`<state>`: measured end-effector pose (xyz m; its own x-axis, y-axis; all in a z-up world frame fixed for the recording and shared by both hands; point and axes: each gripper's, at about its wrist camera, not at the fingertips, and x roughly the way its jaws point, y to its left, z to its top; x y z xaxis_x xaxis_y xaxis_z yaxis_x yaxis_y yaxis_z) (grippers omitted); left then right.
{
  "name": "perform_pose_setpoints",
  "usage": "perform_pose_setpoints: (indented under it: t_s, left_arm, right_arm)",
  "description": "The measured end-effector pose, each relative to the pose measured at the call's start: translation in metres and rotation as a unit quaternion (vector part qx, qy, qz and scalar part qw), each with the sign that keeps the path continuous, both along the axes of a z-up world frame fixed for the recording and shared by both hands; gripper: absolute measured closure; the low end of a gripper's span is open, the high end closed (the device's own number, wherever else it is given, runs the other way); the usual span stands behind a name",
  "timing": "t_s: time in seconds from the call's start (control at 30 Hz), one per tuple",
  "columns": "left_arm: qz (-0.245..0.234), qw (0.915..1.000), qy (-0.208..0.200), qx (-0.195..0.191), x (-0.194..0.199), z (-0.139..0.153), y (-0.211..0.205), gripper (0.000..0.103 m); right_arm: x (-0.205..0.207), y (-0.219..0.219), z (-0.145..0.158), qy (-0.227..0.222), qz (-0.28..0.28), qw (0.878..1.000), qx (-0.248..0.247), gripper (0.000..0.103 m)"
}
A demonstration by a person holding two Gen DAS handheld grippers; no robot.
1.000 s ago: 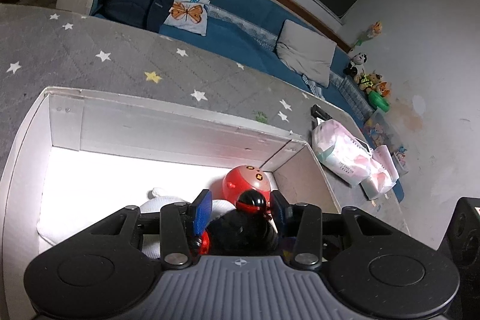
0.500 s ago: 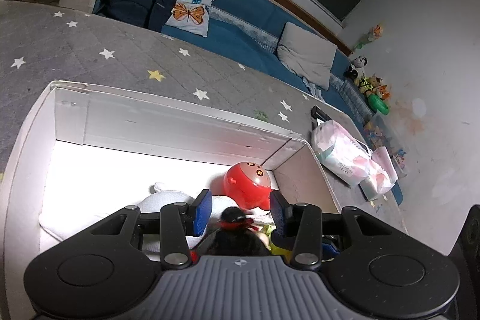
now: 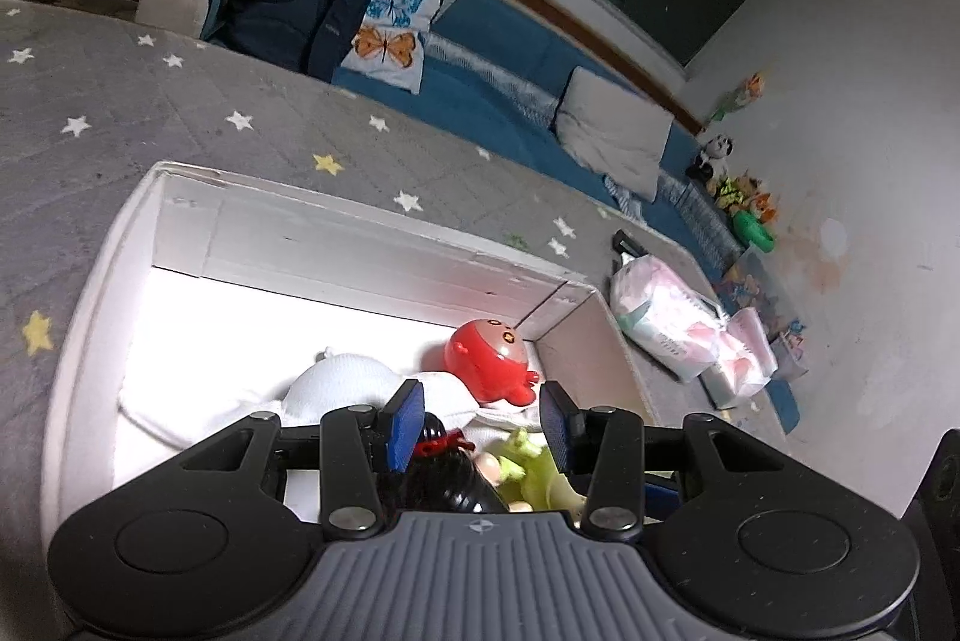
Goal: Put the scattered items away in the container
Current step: 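Withdraw both grippers from the box toward the tan peanut toy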
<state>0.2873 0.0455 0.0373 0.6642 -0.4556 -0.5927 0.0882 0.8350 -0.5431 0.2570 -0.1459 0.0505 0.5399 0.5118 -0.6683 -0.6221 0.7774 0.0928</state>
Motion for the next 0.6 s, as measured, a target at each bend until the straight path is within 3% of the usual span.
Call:
perform_pose_setpoints:
  t_s: [0.33,0.6]
  left_arm:
    - [0.039,0.9987,-0.030,0.015,-0.067,0.022,0.013,0.058]
    - [0.062,0.9977,-0.017,0.020,-0.119,0.014,0.022,0.058]
  right_arm:
    - [-0.057,-0.009,0.012,-0.027,0.021,0.999,0.012,0.033]
    - [-0.100,-0.003,0.002,-0.022,0.054,0.998,0.013,0.033]
